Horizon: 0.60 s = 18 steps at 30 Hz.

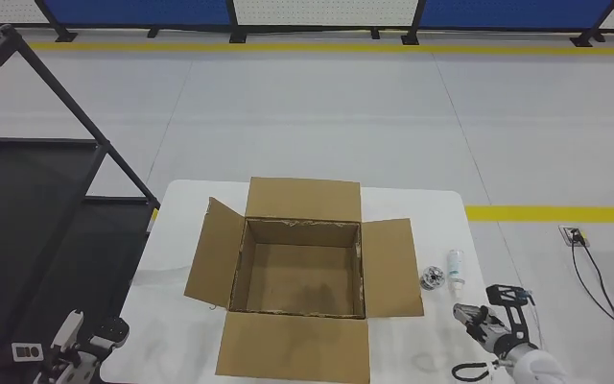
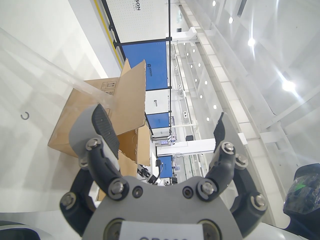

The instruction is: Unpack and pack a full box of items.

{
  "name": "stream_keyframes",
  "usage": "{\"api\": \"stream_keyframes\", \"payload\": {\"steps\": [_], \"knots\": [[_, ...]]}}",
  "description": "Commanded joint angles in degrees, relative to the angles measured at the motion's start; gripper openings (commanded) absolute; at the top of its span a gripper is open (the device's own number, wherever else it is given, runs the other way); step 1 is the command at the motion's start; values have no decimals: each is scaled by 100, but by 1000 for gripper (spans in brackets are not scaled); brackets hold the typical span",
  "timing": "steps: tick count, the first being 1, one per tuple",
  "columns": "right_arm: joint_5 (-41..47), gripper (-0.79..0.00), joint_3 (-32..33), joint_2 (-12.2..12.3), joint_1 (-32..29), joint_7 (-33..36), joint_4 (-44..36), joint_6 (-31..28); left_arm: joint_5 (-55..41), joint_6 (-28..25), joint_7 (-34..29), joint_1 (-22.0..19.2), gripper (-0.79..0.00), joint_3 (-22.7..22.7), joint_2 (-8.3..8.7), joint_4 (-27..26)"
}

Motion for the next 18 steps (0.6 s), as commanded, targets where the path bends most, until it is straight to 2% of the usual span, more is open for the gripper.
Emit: {"api": "stream_keyframes", "payload": {"steps": [1,6,18], "knots": [[2,-785,1,-1,-4,-3,-3,-3,0,0,0,0,0,0,0,0],[-160,-785,-214,6,-27,-66,-9,-15,0,0,0,0,0,0,0,0],[-925,-785,-1037,64,571,72,684,144,0,0,0,0,0,0,0,0]]}}
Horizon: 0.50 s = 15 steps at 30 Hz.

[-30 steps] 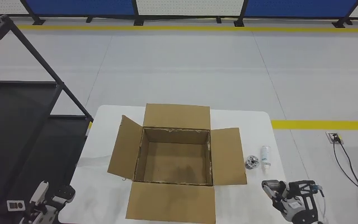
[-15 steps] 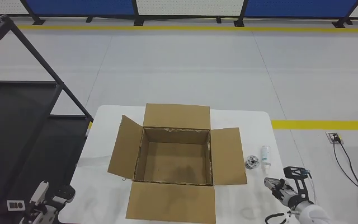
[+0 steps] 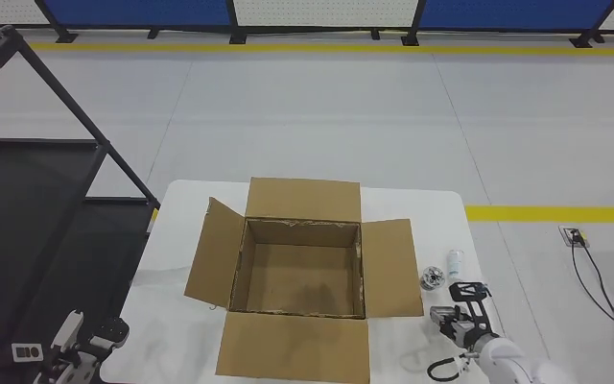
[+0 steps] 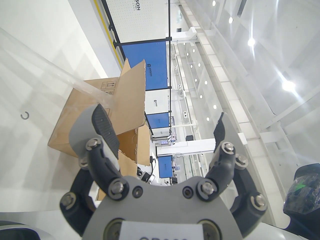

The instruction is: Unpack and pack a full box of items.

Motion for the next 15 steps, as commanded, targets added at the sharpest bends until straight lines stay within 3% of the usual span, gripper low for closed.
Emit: {"api": "stream_keyframes", "payload": {"steps": [1,8,15], "knots": [[-67,-785,-73,10,45,-23,57,-18,0,0,0,0,0,0,0,0],[-124,-785,-213,43,157,-94,267,-25,0,0,0,0,0,0,0,0],[365,-785,-9,130,254,-98,378,-733,0,0,0,0,0,0,0,0]]}}
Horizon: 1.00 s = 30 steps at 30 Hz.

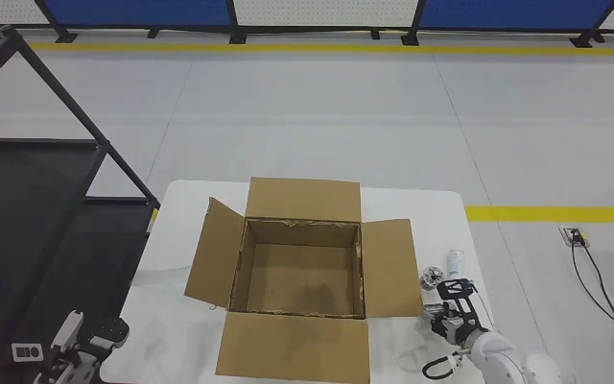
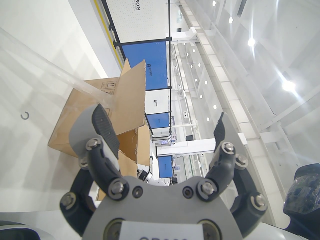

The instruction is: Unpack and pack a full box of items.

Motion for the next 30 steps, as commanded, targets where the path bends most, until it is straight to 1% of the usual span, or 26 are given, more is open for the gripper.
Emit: {"api": "stream_keyframes", "payload": {"steps": [1,10,12,15,17,20,24,26,29,30], "knots": [[283,-785,113,16,0,-22,-21,-99,0,0,0,0,0,0,0,0],[299,-785,106,16,-7,-89,-13,-87,0,0,0,0,0,0,0,0],[229,-785,61,36,35,-220,34,-238,0,0,0,0,0,0,0,0],[178,-785,136,108,182,-394,239,-924,0,0,0,0,0,0,0,0],[145,-785,234,179,295,-475,433,-1642,0,0,0,0,0,0,0,0],[-28,-785,333,292,482,-372,717,-2581,0,0,0,0,0,0,0,0],[-28,-785,435,410,801,-94,1084,-3171,0,0,0,0,0,0,0,0],[59,-785,407,464,911,12,1241,-3596,0,0,0,0,0,0,0,0],[188,-785,354,539,1037,139,1426,-3996,0,0,0,0,0,0,0,0],[190,-785,332,568,1066,98,1478,-4036,0,0,0,0,0,0,0,0]]}}
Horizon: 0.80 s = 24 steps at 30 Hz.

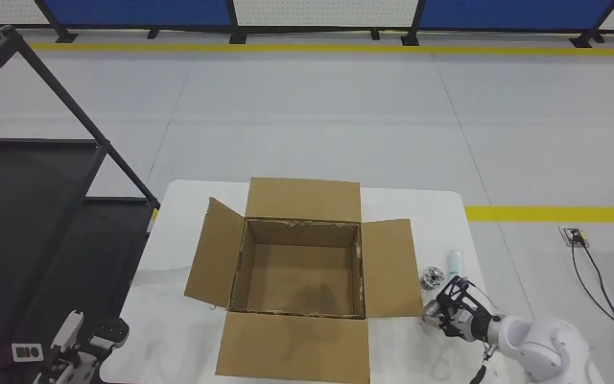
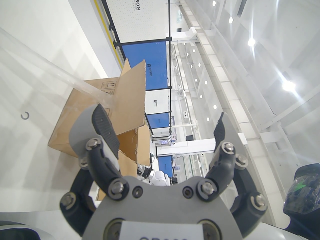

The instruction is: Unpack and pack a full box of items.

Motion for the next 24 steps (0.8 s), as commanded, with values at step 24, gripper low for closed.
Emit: {"api": "stream_keyframes", "payload": {"steps": [24], "knots": [[412,-785,-977,755,907,-430,1555,-233,0,0,0,0,0,0,0,0]]}}
